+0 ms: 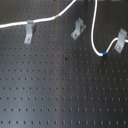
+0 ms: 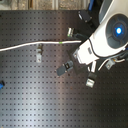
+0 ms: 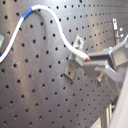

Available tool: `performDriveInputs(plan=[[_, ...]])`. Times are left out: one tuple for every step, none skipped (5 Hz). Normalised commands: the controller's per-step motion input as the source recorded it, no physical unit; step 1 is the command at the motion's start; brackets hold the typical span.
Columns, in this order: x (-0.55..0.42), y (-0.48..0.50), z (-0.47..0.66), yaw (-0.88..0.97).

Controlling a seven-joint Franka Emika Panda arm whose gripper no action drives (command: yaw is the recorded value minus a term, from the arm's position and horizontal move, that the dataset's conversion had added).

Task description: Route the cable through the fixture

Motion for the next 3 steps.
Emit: performDriveInputs(plan=[[-0.021, 0.038, 0.06, 0.0], [-0.343, 0.096, 0.36, 0.0], [-0.285, 0.251, 0.27, 0.0]])
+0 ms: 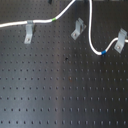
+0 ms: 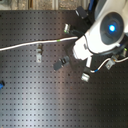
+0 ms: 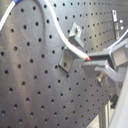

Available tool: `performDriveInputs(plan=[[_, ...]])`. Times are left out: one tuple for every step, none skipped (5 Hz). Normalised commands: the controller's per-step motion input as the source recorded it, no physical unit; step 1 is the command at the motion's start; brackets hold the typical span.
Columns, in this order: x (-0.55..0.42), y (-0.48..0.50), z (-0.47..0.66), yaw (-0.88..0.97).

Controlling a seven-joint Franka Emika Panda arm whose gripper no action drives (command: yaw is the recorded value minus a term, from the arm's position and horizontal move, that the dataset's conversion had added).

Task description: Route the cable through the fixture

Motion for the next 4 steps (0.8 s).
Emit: performDriveInputs(plan=[[-0.206, 0.41, 0.26, 0.0], [-0.235, 0.388, 0.4, 0.0], [-0.092, 0.208, 0.51, -0.16], [0.007, 0.04, 0.05, 0.0]])
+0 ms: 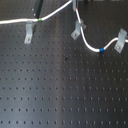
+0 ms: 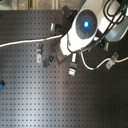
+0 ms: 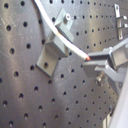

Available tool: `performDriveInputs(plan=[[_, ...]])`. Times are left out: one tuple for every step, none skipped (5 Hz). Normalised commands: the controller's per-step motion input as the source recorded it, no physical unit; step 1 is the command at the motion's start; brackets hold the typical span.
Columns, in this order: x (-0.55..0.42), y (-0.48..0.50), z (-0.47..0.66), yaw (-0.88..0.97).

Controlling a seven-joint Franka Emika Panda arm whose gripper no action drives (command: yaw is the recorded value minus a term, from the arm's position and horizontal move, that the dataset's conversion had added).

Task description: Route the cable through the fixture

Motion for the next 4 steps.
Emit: performDriveInputs(plan=[[-0.099, 0.178, 0.27, 0.0], [-0.122, 0.227, 0.3, 0.0], [-0.094, 0.188, 0.42, -0.04], [-0.051, 0.112, 0.46, -0.13]])
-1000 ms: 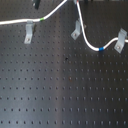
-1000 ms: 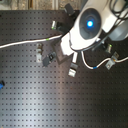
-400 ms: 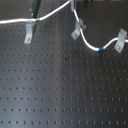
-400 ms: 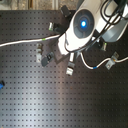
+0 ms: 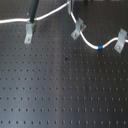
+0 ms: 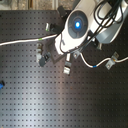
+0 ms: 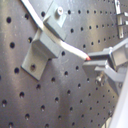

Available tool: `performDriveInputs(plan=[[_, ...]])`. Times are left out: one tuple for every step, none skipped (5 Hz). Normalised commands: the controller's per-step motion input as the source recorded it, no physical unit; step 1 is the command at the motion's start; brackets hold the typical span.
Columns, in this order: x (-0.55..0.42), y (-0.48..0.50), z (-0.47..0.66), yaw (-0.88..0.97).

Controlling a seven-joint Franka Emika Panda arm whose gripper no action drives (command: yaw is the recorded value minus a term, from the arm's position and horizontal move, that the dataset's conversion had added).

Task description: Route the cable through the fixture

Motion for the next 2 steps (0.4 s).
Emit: performDriveInputs(plan=[[-0.001, 0.018, 0.35, -0.19], [0.039, 0.079, 0.13, -0.14]])
